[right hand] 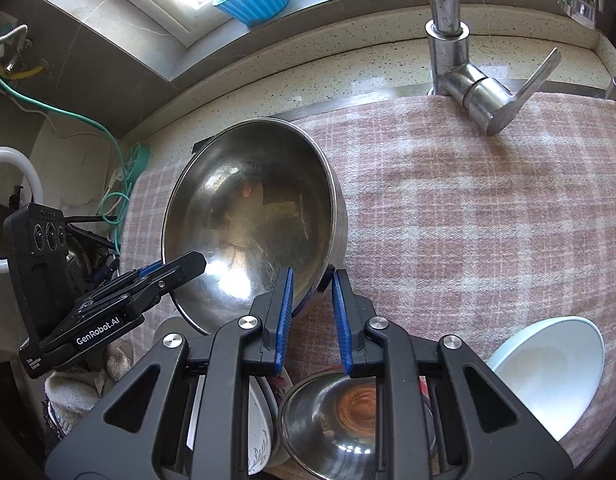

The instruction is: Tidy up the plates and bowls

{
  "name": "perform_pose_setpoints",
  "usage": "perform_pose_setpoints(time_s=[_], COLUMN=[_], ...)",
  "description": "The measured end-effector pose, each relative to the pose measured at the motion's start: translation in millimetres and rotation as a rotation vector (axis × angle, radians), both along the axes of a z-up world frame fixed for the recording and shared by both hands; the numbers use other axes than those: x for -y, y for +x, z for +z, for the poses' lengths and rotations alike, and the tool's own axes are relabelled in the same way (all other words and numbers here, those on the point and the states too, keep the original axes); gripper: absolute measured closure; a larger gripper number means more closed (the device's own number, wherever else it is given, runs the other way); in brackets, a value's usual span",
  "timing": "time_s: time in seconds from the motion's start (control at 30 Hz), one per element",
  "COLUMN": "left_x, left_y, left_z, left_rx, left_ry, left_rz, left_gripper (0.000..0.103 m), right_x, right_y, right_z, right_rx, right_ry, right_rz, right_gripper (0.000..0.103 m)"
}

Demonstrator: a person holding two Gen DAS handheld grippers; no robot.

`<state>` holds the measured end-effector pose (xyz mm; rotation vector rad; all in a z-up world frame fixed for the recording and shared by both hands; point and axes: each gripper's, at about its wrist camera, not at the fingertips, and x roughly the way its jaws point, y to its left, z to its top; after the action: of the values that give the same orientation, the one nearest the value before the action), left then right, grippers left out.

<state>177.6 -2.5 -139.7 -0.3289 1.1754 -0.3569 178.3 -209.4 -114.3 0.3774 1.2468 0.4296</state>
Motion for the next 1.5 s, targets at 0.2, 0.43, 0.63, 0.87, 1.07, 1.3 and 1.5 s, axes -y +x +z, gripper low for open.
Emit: perform_pose_setpoints(time_s=[0.2,0.43,0.63,0.87,1.07,1.3,1.5], left_x=[15,35,49,58,53,49,48], left_y=[2,9,14,16,14,13,11], left_z=[0,-3,-6,-6,-5,-12,-10], left_rx=[-0.003,-0.008,-0.013,-0.014,-0.015,-0.038,-0.039], left_ry=[0.009,0.012,0.013,0.014,0.020,0.012,0.011], left_rz=[-0.031,-0.070,-0.096,-0.111,-0.110,-0.106,-0.109], left_gripper=[0.076,0.076,0.076,0.076,0.076,0.076,0.076], right_x=[11,33,49,59,53,47,51], right_y=[-3,-6,-7,-7,-8,-6,-6], right_z=[-4,-9,-13,-16,-20,-21,-23], right_rx=[-0.006,-0.015,-0.022,-0.027,-0.030,-0.027,-0.035], right_ry=[-0.006,-0.012,-0.015,-0.010,-0.010,-0.022,-0.004], right_rz=[-0.029,-0.073,-0.098,-0.116,-0.098,-0.083,-0.090], right_gripper=[0.082,0.082,0.082,0.082,0.082,0.082,0.082])
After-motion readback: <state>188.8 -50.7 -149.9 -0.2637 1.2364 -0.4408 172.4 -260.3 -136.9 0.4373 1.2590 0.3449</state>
